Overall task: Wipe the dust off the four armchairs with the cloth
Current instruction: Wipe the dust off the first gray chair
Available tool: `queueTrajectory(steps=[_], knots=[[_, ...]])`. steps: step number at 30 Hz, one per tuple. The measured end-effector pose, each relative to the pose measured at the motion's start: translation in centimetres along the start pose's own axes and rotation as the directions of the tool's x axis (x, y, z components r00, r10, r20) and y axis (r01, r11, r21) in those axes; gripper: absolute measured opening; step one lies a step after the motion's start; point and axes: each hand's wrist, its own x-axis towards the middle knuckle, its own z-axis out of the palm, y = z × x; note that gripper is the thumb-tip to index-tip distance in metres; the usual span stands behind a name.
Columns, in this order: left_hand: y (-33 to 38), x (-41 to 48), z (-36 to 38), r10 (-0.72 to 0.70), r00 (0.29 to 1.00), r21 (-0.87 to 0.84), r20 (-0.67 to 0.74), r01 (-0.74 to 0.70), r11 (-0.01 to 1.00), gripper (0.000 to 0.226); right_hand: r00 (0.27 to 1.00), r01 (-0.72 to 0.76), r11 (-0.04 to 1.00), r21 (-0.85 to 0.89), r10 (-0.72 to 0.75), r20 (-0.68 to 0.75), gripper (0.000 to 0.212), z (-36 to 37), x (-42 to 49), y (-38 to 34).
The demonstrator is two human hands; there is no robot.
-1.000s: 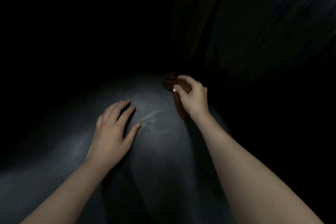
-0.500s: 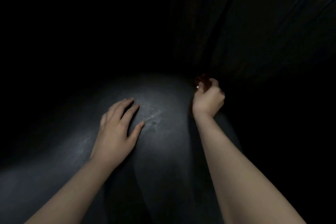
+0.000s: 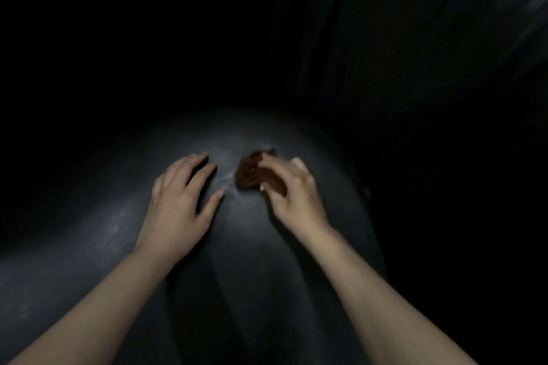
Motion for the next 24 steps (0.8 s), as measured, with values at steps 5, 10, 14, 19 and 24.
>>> queueTrajectory(steps=[5, 10, 14, 19, 24], knots=[[1.1, -0.1, 0.3, 0.029, 0.998, 0.006, 0.047, -0.029, 1.0, 0.061, 0.961, -0.13, 0.991, 0.031, 0.134, -0.244, 0.037, -2.4, -2.2, 0.2], [1.4, -0.5, 0.7, 0.054, 0.996, 0.012, 0.074, -0.055, 0.998, 0.061, 0.828, -0.461, 0.887, -0.032, 0.417, -0.375, 0.037, -3.2, -0.2, 2.5], [1.1, -0.7, 1.0, 0.052, 0.994, 0.021, 0.094, -0.054, 0.998, 0.063, 0.973, -0.16, 0.979, -0.125, 0.135, -0.187, 0.041, -1.4, -3.4, 1.0], [1.3, -0.6, 1.0, 0.046, 0.995, 0.017, 0.085, -0.047, 0.999, 0.064, 0.994, -0.062, 0.993, -0.099, 0.052, -0.1, 0.04, -2.9, -8.0, 1.1], [1.3, -0.7, 1.1, 0.051, 0.995, 0.012, 0.084, -0.052, 0.999, 0.065, 0.822, -0.435, 0.899, -0.046, 0.376, -0.428, 0.035, -3.7, -5.5, 2.7]])
